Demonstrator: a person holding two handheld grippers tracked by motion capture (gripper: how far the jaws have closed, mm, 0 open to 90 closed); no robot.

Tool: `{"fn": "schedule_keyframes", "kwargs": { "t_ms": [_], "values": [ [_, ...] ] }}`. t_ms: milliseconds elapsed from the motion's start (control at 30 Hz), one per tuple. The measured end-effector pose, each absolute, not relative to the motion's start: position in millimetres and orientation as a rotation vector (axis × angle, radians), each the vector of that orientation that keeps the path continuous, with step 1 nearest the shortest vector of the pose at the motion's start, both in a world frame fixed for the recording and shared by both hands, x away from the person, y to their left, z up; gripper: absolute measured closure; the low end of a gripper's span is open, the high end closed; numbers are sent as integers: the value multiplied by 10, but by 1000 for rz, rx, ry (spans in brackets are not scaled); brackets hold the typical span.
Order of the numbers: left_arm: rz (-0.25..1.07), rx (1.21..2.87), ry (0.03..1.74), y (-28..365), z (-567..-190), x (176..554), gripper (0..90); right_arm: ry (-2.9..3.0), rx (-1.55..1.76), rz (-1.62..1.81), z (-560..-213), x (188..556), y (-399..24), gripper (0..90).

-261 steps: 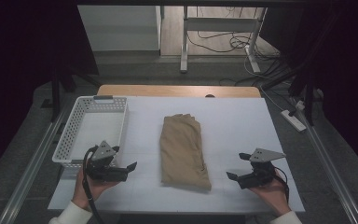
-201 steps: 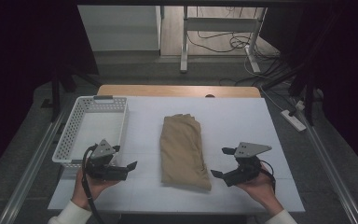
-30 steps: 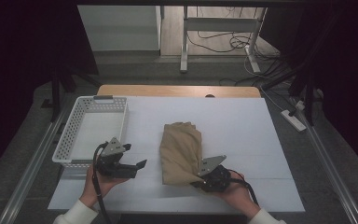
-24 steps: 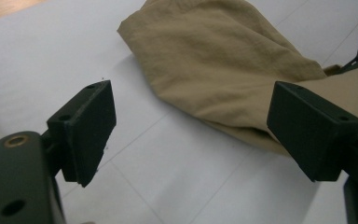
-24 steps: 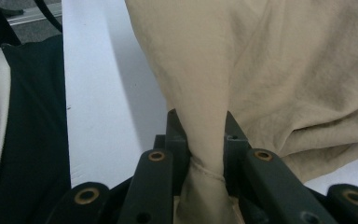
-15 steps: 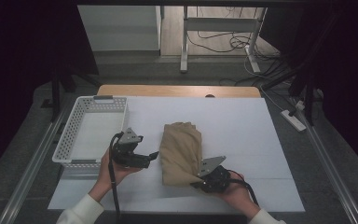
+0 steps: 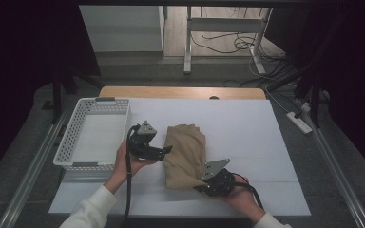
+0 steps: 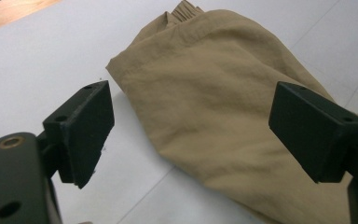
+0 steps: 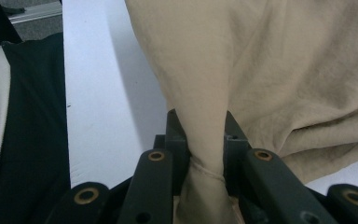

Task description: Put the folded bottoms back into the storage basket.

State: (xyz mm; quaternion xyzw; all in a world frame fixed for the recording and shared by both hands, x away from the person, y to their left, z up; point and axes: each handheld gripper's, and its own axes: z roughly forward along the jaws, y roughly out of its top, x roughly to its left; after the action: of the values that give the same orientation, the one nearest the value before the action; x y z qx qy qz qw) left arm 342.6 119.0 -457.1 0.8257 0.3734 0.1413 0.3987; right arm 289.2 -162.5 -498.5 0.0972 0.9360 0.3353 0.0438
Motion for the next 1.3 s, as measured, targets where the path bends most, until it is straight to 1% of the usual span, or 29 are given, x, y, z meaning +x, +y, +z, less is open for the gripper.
{"fn": "schedule_keyframes", "kwargs": {
  "t_ms": [433,900,1300],
  "values": [
    [302,2089,975,1149,-4675,3635,146,2864,292,1022,-4990,2892,-1625,778],
    [292,2106,964,1031,-4681,3890,146,2866,279,1020,-5000,2896,-1623,778],
    [259,2105,1014,1035,-4772,4110,144,2871,277,1019,-5003,2901,-1622,777]
  ]
}}
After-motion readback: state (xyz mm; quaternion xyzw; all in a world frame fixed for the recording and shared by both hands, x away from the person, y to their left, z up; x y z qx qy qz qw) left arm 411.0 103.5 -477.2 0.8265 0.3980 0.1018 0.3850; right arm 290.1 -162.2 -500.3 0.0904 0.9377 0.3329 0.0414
